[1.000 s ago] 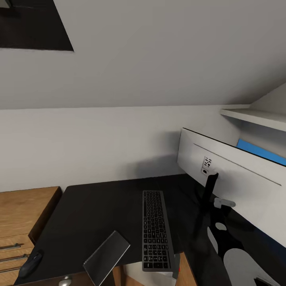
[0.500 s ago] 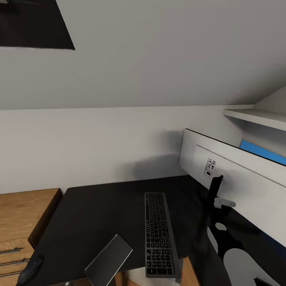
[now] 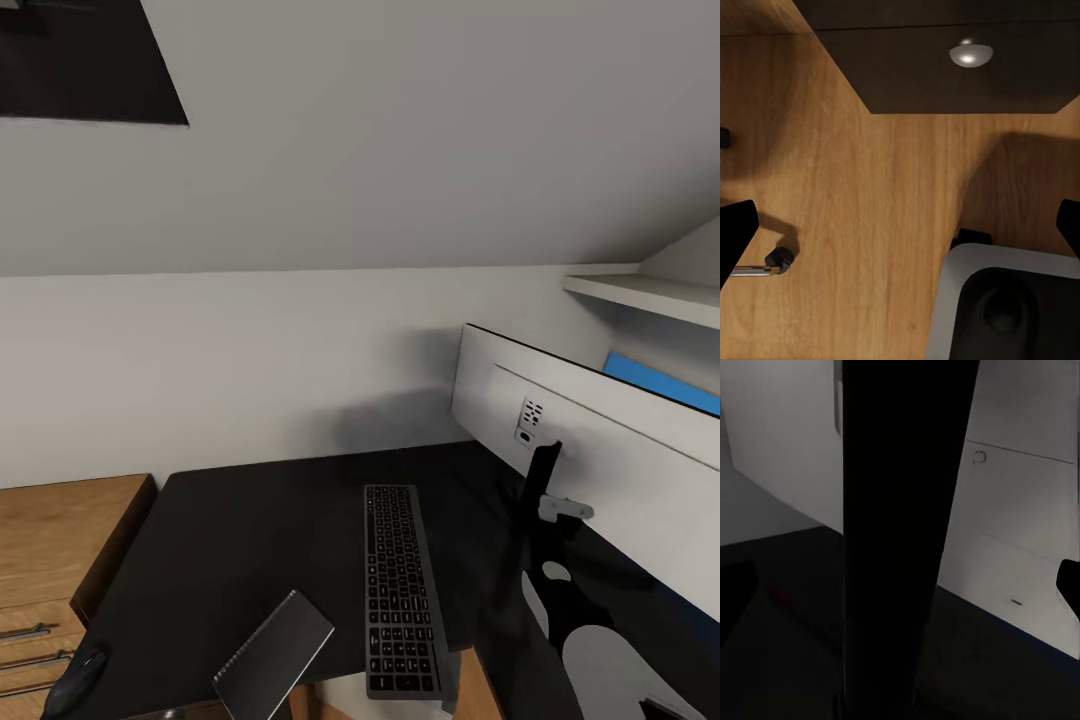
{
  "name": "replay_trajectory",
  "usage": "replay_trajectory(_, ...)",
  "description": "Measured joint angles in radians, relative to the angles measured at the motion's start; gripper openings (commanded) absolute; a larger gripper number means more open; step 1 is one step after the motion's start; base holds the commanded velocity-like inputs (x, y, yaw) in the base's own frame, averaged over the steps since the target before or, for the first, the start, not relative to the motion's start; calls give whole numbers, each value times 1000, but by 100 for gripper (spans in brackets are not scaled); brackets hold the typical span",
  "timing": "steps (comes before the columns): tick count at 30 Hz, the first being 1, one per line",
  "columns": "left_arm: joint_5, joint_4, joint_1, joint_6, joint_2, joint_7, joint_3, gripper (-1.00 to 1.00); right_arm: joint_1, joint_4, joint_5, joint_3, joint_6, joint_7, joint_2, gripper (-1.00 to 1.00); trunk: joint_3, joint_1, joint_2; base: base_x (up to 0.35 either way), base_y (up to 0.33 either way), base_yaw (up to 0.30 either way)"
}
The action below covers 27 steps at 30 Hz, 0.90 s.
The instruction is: In the bedroom, organize the workspace by keeping the computer under the desk, ensuring the monitor is on the desk, placing the keyboard on the desk next to the monitor, placing the mouse on the desk next to the keyboard, moving the folder from the swivel chair onto the desk next to the mouse, stacking the notebook on top of the folder with the pen on top of the notebook, and positioning the swivel chair next to the desk.
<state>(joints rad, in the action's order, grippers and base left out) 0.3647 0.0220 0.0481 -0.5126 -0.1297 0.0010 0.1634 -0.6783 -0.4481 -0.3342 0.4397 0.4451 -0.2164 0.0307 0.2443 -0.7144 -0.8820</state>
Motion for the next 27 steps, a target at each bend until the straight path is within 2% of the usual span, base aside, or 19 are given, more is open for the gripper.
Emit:
replay_trajectory(18,0,-1,0,0,-1,0,0,100,0,0,0,0,17,0,3,100,0,0,0,1,0,0)
replay_trajectory(27,0,-1,0,0,-1,0,0,100,1,0,0,1,17,0,4,100,0,0,0,156,0,0)
